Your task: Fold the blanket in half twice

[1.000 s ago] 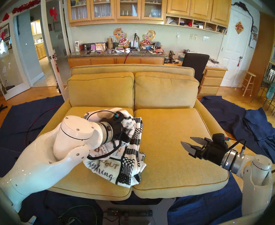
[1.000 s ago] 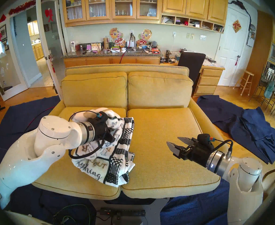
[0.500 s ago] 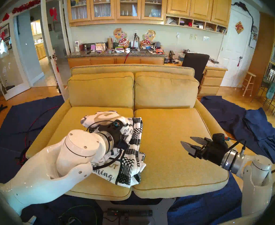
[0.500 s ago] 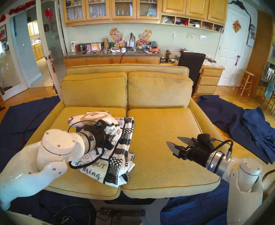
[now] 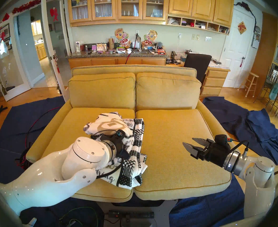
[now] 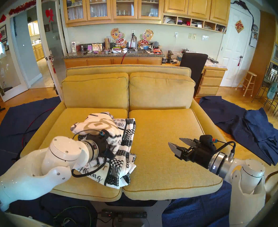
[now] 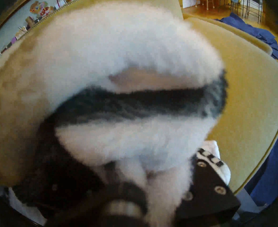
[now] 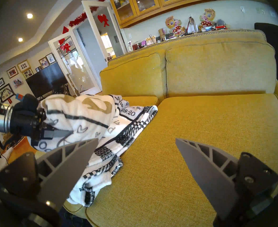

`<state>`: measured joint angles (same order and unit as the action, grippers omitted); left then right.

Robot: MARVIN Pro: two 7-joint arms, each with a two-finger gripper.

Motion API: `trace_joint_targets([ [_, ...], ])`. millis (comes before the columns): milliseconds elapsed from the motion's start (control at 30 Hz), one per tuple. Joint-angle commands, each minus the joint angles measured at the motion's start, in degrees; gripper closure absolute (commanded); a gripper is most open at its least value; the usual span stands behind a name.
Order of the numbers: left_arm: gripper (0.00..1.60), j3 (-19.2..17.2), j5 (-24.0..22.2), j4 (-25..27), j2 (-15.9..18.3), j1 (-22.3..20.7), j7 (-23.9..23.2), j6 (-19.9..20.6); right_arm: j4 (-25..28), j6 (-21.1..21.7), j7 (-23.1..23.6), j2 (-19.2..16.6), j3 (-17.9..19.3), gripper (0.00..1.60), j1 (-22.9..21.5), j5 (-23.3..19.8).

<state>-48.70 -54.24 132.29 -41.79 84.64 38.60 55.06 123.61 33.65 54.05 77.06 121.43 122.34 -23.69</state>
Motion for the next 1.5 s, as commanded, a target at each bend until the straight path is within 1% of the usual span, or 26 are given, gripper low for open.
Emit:
trace_joint_targets([
  [0,1.60,3.74,0.54,-2.76,-2.61,-2.66,3.24,-0.06,1.41,-0.25,0.19,-0.16,0.29,0.00,-0.81,-0.41],
  [133,1.60,5.32,0.69,-5.66,-4.71,-3.42,4.78,-0.06,1.41,-0.25,0.20,-0.15,0.29,0.00,-0.81,-0.40],
  [300,1.60,5.53,0.55,-8.58,-6.78,-4.15,5.92,-0.06,1.40,-0.24,0.21,-0.15,0.29,0.00,-0.82,-0.38],
  [333,1.44,5.60,0.53,-8.79,-6.86,-4.25,5.99,-0.06,1.40,-0.24,0.21,-0.15,0.29,0.00,-0.82,-0.38],
  [367,0.95,5.66,0.50,-8.94,-6.91,-4.30,6.14,-0.06,1.40,-0.24,0.21,-0.14,0.29,0.00,-0.82,-0.38],
  [400,0.22,5.69,0.48,-9.02,-6.90,-4.34,6.19,-0.06,1.41,-0.24,0.22,-0.14,0.30,0.00,-0.82,-0.38],
  [433,0.06,5.63,0.44,-8.95,-6.77,-4.31,6.21,-0.06,1.41,-0.24,0.22,-0.14,0.30,0.00,-0.82,-0.38],
  [467,0.00,5.55,0.39,-8.87,-6.68,-4.25,6.26,-0.06,1.41,-0.24,0.22,-0.14,0.30,0.00,-0.82,-0.37],
  [533,0.00,4.94,0.01,-8.42,-6.62,-4.02,6.54,-0.06,1.40,-0.24,0.22,-0.14,0.30,0.00,-0.82,-0.37],
  [700,0.00,2.17,-2.42,-4.34,-5.13,-2.94,6.07,-0.06,1.37,-0.25,0.24,-0.15,0.28,0.00,-0.83,-0.35],
  [733,0.00,2.17,-2.42,-4.34,-5.13,-2.94,6.07,-0.06,1.37,-0.25,0.24,-0.15,0.28,0.00,-0.83,-0.35],
  [767,0.00,0.85,-3.63,-1.88,-4.45,-2.48,5.99,-0.06,1.34,-0.26,0.25,-0.15,0.27,0.00,-0.83,-0.34],
  [867,0.00,-1.07,-5.83,0.08,-4.41,-2.84,5.48,-0.06,1.29,-0.27,0.25,-0.16,0.26,0.00,-0.84,-0.31],
  [900,0.00,-1.92,-6.67,1.67,-3.74,-2.52,5.61,-0.06,1.28,-0.27,0.26,-0.17,0.26,0.00,-0.84,-0.31],
  [933,0.00,-2.33,-7.10,1.21,-4.13,-3.09,5.34,-0.06,1.27,-0.27,0.26,-0.17,0.25,0.00,-0.84,-0.30],
  [967,0.00,-3.26,-7.96,2.90,-3.29,-2.59,5.62,-0.06,1.27,-0.27,0.26,-0.17,0.25,0.00,-0.84,-0.30],
  [1100,0.00,-6.28,-11.31,5.34,-1.71,-1.49,6.21,-0.06,1.29,-0.27,0.27,-0.16,0.26,0.00,-0.84,-0.30],
  [1133,0.00,-6.28,-11.31,5.34,-1.71,-1.49,6.21,-0.06,1.29,-0.27,0.27,-0.16,0.26,0.00,-0.84,-0.30],
  [1200,0.00,-8.62,-14.36,7.16,-0.35,0.09,7.15,-0.06,1.33,-0.26,0.28,-0.15,0.28,0.00,-0.85,-0.31],
  [1233,0.00,-8.62,-14.36,7.16,-0.35,0.09,7.15,-0.06,1.33,-0.26,0.28,-0.15,0.28,0.00,-0.85,-0.31],
  [1267,0.00,-9.71,-16.18,7.71,0.17,0.96,7.76,-0.06,1.35,-0.25,0.28,-0.14,0.29,0.00,-0.85,-0.32],
  [1400,0.00,-10.34,-18.76,7.71,0.71,2.85,9.70,-0.06,1.39,-0.23,0.27,-0.12,0.30,0.00,-0.84,-0.33],
  [1433,0.00,-9.88,-19.47,7.71,0.67,3.10,10.26,-0.06,1.40,-0.23,0.27,-0.11,0.31,0.00,-0.84,-0.33],
  [1467,0.00,-8.64,-19.92,7.71,0.33,3.55,11.36,-0.06,1.40,-0.23,0.27,-0.11,0.31,0.00,-0.84,-0.33],
])
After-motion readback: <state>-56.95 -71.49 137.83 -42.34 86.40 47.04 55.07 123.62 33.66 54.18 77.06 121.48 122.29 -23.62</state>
